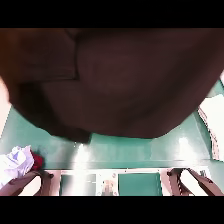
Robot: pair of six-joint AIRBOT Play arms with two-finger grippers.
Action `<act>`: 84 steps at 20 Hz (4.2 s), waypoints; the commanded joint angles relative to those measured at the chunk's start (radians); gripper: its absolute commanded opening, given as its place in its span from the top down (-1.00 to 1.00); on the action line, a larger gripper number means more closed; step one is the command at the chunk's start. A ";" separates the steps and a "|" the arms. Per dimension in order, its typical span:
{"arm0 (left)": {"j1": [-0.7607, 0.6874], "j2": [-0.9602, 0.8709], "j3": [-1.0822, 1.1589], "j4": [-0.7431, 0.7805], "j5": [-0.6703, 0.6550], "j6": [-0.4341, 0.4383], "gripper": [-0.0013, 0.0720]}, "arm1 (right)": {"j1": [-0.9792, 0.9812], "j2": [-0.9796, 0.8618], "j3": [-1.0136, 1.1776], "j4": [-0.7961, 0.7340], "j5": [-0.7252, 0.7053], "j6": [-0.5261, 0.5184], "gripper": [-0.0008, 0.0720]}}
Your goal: Fold the shirts.
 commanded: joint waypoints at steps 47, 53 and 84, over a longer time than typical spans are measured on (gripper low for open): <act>0.007 -0.806 -0.307 -0.096 0.099 0.235 0.88 | 0.114 -0.838 -0.205 -0.113 0.098 -0.016 0.94; 0.012 -0.805 -0.262 -0.114 -0.047 0.194 -0.54 | 0.111 -0.838 -0.161 -0.108 0.182 -0.023 0.43; -0.002 -0.022 -1.397 -0.211 0.301 -0.016 0.47 | 0.058 -0.076 -1.244 0.218 -0.328 -0.008 -0.21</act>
